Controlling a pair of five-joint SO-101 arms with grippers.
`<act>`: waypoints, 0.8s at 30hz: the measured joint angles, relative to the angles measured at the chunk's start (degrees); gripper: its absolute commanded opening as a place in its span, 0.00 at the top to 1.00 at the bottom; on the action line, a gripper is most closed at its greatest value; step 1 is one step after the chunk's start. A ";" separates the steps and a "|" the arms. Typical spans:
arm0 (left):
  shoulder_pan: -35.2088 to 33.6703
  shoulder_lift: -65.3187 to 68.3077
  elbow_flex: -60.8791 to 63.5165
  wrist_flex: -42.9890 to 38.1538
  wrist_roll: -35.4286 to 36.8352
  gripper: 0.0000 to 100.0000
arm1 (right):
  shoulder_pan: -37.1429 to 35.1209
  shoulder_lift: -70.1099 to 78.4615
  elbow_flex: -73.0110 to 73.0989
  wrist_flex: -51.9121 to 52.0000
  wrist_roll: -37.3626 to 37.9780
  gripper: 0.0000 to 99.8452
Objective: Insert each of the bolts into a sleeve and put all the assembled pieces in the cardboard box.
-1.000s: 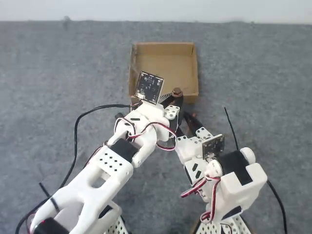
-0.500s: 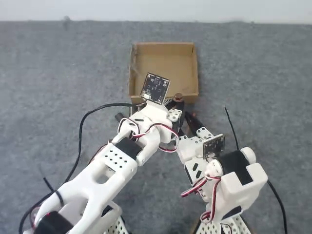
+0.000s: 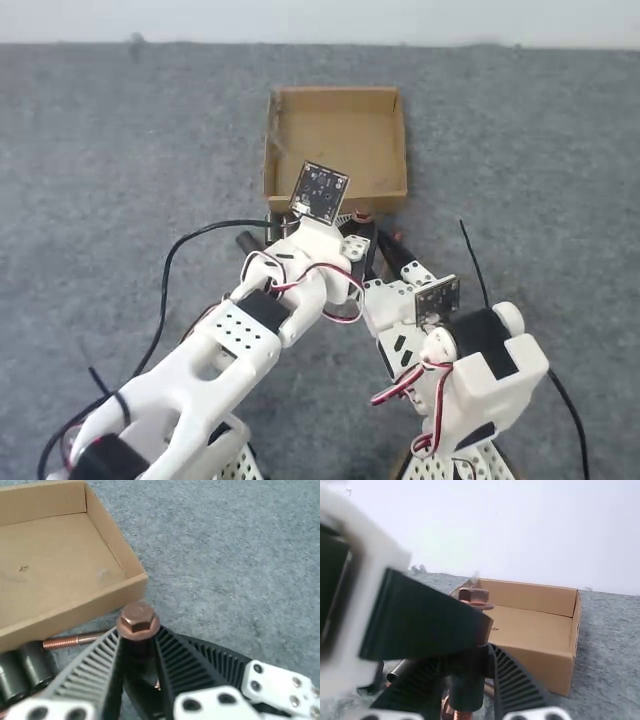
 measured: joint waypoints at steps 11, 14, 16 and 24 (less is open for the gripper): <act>-0.70 -0.09 2.73 0.53 0.26 0.76 | 1.58 0.09 0.09 0.09 0.18 0.99; -0.70 -0.09 2.73 0.26 0.26 0.79 | 1.67 0.09 0.09 -0.09 0.18 0.99; -0.62 -0.09 2.73 0.09 0.26 0.79 | 1.76 0.09 0.09 -0.09 0.18 0.99; 1.85 -1.49 3.16 0.26 0.35 0.79 | 1.85 0.09 0.09 -0.09 0.18 0.99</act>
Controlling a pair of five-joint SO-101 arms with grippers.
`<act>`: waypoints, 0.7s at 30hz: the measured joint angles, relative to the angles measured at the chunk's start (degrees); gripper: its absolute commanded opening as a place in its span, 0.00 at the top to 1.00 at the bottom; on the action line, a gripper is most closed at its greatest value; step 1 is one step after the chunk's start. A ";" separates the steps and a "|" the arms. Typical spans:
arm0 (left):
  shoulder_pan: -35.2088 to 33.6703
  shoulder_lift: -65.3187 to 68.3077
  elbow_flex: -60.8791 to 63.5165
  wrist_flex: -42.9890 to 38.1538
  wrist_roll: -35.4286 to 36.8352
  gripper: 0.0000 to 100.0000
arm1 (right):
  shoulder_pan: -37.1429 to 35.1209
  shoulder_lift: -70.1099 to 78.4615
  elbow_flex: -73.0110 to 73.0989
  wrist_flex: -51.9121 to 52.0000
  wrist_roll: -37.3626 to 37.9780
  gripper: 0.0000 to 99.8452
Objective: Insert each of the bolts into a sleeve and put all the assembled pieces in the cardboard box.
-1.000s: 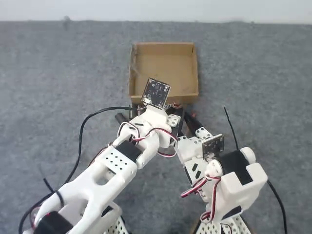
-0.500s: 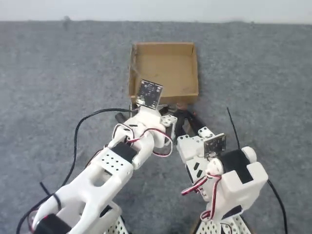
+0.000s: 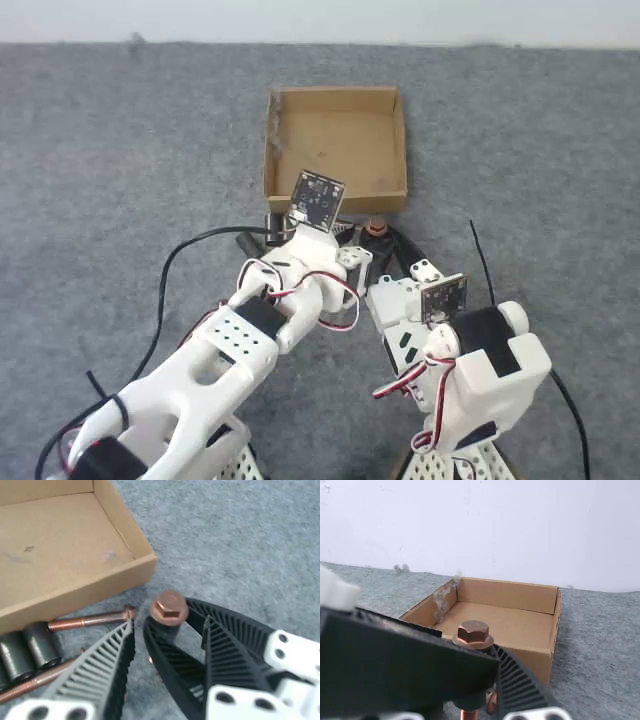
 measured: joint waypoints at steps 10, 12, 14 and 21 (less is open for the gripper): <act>-3.25 -22.15 8.88 0.35 -0.35 0.79 | -0.35 -0.09 0.00 0.00 0.00 0.99; -5.19 -26.20 10.02 0.35 -0.35 0.79 | -0.35 -0.09 0.00 0.00 0.00 0.99; -7.38 -29.63 11.34 0.35 -0.35 0.79 | -0.35 -0.09 0.00 0.00 0.00 0.99; -15.30 -39.21 13.27 5.98 -0.35 0.79 | -0.35 -0.09 0.00 0.00 0.00 0.99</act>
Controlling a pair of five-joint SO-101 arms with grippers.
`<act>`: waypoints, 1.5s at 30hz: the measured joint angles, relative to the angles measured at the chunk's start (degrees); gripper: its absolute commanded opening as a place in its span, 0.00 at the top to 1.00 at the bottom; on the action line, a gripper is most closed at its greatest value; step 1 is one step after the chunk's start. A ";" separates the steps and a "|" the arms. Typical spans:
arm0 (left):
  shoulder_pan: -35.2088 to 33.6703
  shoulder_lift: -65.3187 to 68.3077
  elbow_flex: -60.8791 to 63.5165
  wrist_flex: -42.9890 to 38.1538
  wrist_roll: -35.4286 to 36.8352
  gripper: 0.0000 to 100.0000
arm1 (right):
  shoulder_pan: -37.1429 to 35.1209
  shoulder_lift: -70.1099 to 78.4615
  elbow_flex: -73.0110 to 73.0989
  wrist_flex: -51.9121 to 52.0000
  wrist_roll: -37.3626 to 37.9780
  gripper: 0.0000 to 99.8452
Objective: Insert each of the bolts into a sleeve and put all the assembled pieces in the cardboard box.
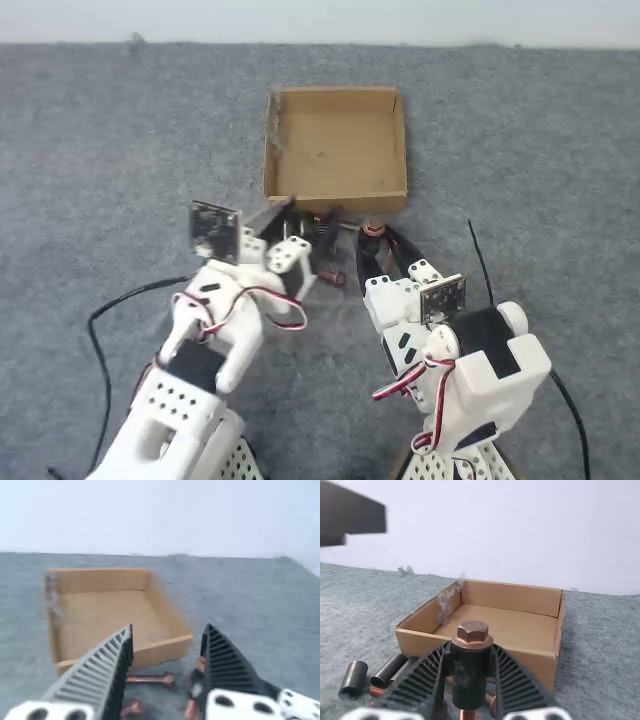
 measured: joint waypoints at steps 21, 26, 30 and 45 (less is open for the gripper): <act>-27.78 -32.09 15.56 37.01 -5.36 0.79 | 1.93 0.00 0.00 0.00 0.00 0.99; -29.98 -32.09 15.56 37.54 -6.24 0.79 | 4.92 0.00 0.00 -1.76 0.00 0.99; -30.33 -32.09 15.56 37.80 -6.24 0.79 | 5.45 0.00 -0.88 -2.11 0.00 0.99; -30.33 -32.09 15.56 38.59 -6.33 0.99 | 8.35 0.09 -22.86 7.12 15.38 0.99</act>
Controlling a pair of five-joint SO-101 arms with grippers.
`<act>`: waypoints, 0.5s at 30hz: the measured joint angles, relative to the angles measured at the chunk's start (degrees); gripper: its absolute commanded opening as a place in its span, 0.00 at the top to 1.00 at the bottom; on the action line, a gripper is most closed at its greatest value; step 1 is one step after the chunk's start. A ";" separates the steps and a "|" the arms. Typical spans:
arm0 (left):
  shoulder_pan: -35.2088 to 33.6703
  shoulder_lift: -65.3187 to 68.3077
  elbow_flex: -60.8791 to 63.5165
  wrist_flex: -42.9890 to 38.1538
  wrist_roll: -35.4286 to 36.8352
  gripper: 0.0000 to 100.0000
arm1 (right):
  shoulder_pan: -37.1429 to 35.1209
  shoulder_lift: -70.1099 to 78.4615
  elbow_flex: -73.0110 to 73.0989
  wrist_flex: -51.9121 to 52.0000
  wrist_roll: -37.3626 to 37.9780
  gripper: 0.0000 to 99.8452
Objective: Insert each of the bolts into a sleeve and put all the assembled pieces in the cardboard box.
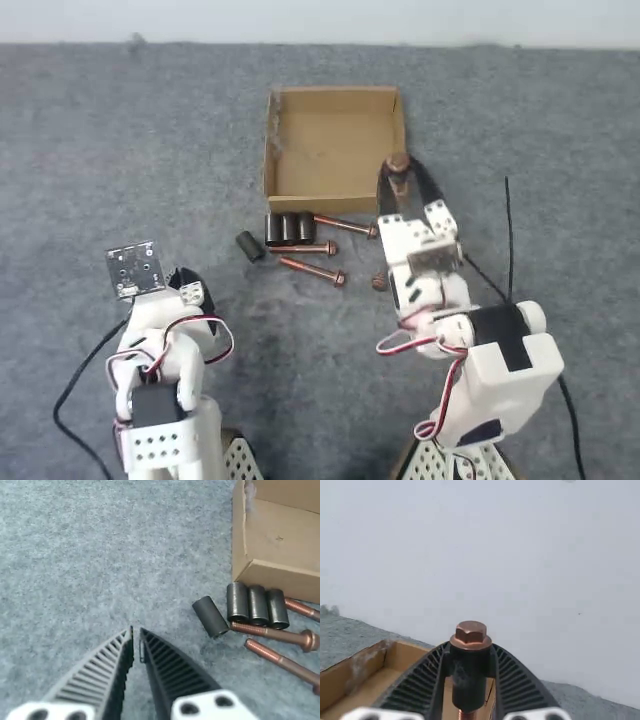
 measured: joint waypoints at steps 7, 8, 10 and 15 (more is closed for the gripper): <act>-0.09 0.00 0.00 0.00 0.00 0.99 | 0.26 0.09 -14.24 18.29 0.35 0.99; -0.26 0.00 0.00 0.26 0.00 0.99 | 0.26 0.09 -16.09 21.27 0.35 0.99; -0.26 0.00 0.00 1.93 -0.09 0.99 | 0.26 0.09 -19.87 27.69 0.35 0.99; -0.26 0.00 0.00 2.90 0.00 0.99 | 0.26 0.09 -29.27 42.81 0.35 0.99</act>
